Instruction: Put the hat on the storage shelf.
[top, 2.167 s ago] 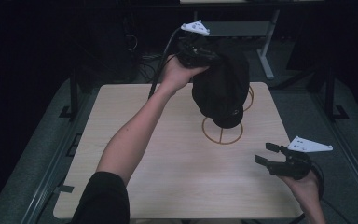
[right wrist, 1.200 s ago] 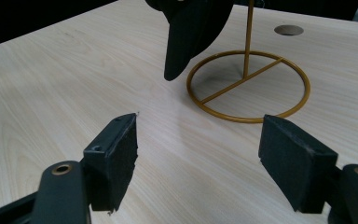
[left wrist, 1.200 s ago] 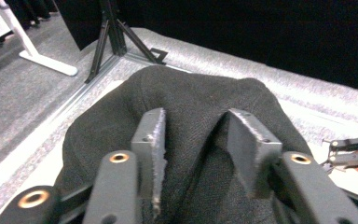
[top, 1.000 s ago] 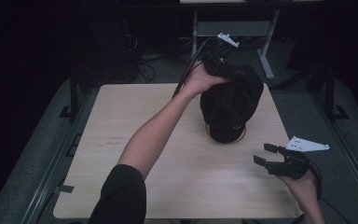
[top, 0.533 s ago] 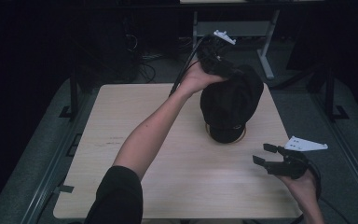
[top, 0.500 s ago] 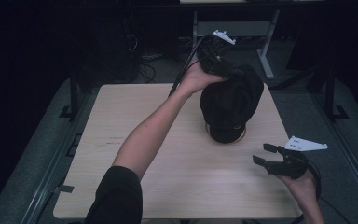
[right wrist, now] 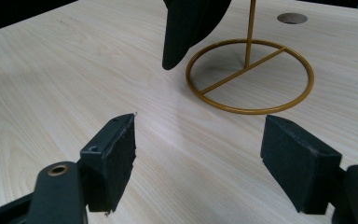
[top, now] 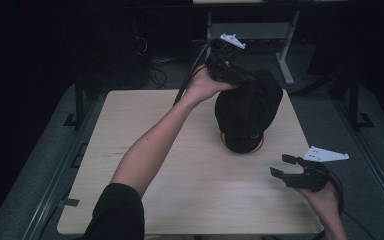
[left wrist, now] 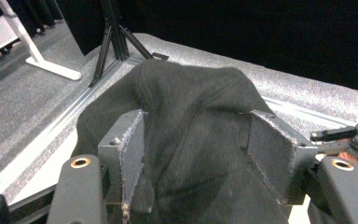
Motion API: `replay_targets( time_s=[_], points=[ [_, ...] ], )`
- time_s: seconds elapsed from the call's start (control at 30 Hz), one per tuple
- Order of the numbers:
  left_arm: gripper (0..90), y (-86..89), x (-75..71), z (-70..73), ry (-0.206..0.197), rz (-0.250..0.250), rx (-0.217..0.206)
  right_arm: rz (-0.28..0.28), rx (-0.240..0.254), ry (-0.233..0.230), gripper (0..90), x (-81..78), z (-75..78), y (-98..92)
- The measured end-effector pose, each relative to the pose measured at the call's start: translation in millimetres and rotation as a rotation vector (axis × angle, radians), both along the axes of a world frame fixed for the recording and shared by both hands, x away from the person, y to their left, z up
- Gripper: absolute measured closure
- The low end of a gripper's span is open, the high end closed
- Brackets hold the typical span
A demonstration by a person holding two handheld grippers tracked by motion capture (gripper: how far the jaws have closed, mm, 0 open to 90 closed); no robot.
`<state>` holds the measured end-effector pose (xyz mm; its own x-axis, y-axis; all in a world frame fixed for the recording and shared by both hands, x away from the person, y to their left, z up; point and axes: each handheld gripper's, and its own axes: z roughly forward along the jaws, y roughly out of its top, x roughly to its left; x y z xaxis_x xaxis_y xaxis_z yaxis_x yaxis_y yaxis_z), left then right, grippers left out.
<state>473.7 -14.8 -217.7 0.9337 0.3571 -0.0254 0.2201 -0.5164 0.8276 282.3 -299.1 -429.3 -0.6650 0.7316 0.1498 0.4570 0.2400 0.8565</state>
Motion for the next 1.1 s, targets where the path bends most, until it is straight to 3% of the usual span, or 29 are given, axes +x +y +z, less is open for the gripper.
replay_targets(
  time_s=[0.7,1.1],
  points=[
    [32.5,47.7,-23.3,-10.7,0.009,0.037,-0.020,0.005,-0.033,0.001,24.3,1.1,-3.0,6.6],
    [29.8,70.8,-37.9,-28.6,0.025,0.053,-0.008,-0.017,-0.030,-0.001,22.1,-1.7,-2.0,7.2]
  ],
)
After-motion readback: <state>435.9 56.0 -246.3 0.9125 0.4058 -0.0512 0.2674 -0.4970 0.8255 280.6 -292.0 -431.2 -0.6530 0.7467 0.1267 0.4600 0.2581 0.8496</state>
